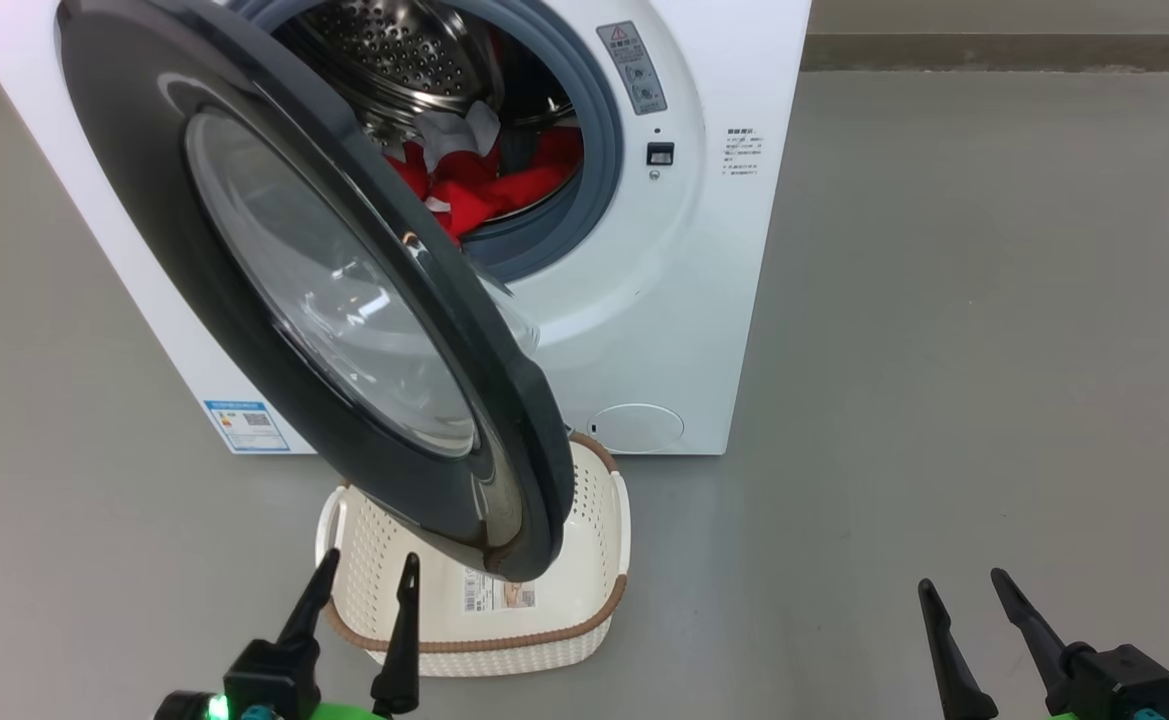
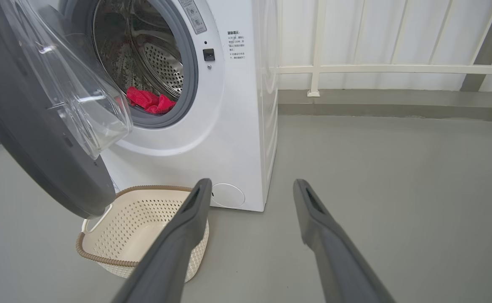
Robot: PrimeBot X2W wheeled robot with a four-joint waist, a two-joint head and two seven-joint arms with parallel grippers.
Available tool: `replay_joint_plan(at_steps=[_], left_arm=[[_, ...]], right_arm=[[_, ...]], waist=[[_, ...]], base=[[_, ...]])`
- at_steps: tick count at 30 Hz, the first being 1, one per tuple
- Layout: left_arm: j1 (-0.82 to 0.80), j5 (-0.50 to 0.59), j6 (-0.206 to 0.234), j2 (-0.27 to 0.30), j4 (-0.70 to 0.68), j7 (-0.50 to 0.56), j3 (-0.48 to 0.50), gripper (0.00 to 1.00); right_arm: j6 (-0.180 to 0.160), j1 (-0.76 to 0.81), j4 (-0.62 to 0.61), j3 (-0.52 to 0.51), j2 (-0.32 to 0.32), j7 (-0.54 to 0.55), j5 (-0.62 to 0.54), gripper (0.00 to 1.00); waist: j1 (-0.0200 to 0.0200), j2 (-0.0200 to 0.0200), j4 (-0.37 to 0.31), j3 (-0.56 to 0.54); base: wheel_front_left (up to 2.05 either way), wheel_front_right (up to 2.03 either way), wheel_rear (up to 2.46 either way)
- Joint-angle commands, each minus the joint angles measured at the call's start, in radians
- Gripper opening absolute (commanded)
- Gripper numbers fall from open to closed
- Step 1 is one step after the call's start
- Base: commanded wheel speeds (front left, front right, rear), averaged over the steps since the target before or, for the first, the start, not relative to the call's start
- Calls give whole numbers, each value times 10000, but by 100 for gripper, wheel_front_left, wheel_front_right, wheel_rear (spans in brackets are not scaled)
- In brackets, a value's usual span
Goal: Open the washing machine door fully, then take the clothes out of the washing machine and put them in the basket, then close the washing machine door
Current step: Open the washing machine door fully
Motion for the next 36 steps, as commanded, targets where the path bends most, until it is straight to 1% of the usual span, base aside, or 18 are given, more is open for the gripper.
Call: replay_joint_plan(at_steps=[1, 6, 7, 8, 9, 17, 22, 25, 27, 30, 33, 36], left_arm=[[-94, -77, 82, 179, -202, -58, 314, 100], [-92, -123, 108, 181, -177, -58, 283, 100], [-90, -140, 108, 181, -171, -52, 277, 80], [-90, -159, 90, 184, -165, -41, 263, 8], [-90, -185, 67, 188, -148, -5, 246, 0], [-129, -276, 32, 222, -220, 2, 208, 0], [-292, -346, 55, 178, -697, -64, 346, 0], [-637, -317, 155, 61, -1524, -106, 539, 0], [-744, -299, 184, 28, -1767, -112, 592, 0], [-1129, -155, 247, -87, -2681, -119, 736, 0], [-1517, 15, 200, -219, -3524, -121, 694, 0], [-1913, 92, 64, -343, -4102, -122, 496, 0]], right_arm=[[6, -407, -174, 276, -136, -122, -83, 100], [6, -431, -122, 277, -136, -135, -135, 100], [6, -432, -114, 277, -136, -138, -103, 100], [6, -434, -111, 277, -136, -141, -92, 100], [6, -433, -108, 278, -136, -144, -98, 100], [6, -403, -112, 286, -136, -128, -116, 100], [6, -421, -135, 272, -135, -112, -96, 100], [6, -437, -184, 269, -135, -90, -118, 100], [6, -438, -198, 273, -135, -89, -107, 100], [6, -456, -229, 281, -135, -88, -106, 100], [6, -491, -255, 308, -135, -92, -106, 100], [6, -526, -294, 323, -135, -101, -142, 100]], waist=[[0, 0, 0, -3], [0, 0, -2, -36], [0, 0, -6, -44], [0, 0, -8, -52], [0, 0, -7, -64], [0, 0, 25, -138], [0, 0, 26, -153], [0, 0, 31, -148], [0, 0, 30, -147], [0, 0, 12, -125], [0, 0, -17, -99], [0, 0, -65, -78]], base=[[0, 0, 0], [0, 0, 0], [0, 0, 0], [0, 0, 0], [0, 0, 0], [0, 0, 0], [0, 0, 0], [0, 0, 0], [0, 0, 0], [0, 0, 0], [0, 0, 0], [0, 0, 0]])
